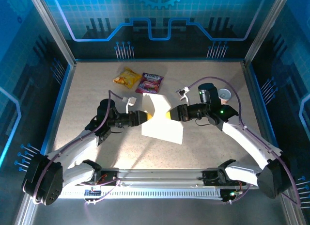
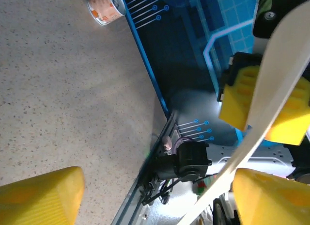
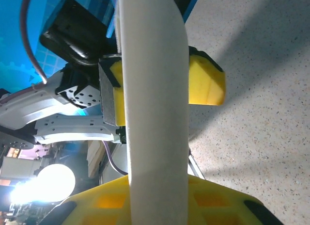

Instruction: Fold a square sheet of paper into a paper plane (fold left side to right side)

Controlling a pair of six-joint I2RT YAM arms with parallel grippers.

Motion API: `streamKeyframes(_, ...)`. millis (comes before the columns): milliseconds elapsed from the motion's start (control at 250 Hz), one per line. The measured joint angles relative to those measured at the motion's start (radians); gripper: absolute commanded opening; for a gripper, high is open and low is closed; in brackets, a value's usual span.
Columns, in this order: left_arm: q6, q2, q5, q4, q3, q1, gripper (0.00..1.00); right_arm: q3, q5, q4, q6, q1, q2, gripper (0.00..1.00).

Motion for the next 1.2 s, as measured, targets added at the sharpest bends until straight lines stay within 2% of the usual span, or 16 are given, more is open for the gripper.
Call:
streamKeyframes(260, 0.024, -0.028, -0.049, -0.063, 0.019, 0.0, 0.18, -0.008, 0.04, -0.046, -0.043, -0.004, 0.023, 0.25)
streamKeyframes(392, 0.046, -0.062, -0.094, -0.128, 0.025, -0.003, 0.01, -0.022, 0.079, -0.079, -0.072, -0.011, 0.023, 0.4)
streamKeyframes(595, 0.053, -0.078, -0.18, -0.243, 0.025, -0.017, 0.0, -0.029, 0.188, -0.151, -0.116, -0.036, 0.024, 0.7)
streamKeyframes(655, 0.054, -0.064, -0.211, -0.285, 0.025, -0.027, 0.0, -0.03, 0.239, -0.182, -0.131, -0.047, 0.024, 0.75)
streamKeyframes(715, 0.053, -0.037, -0.241, -0.322, 0.025, -0.039, 0.0, -0.034, 0.29, -0.208, -0.138, -0.054, 0.024, 0.76)
streamKeyframes(875, 0.049, 0.059, -0.341, -0.406, 0.024, -0.071, 0.0, -0.089, 0.383, -0.22, -0.14, -0.06, 0.037, 0.75)
streamKeyframes(1083, 0.017, 0.1, -0.453, -0.473, 0.01, -0.085, 0.0, -0.199, 0.419, -0.156, -0.098, -0.059, 0.089, 0.49)
streamKeyframes(1203, 0.008, 0.114, -0.486, -0.498, 0.01, -0.096, 0.0, -0.235, 0.419, -0.1, -0.066, -0.051, 0.142, 0.3)
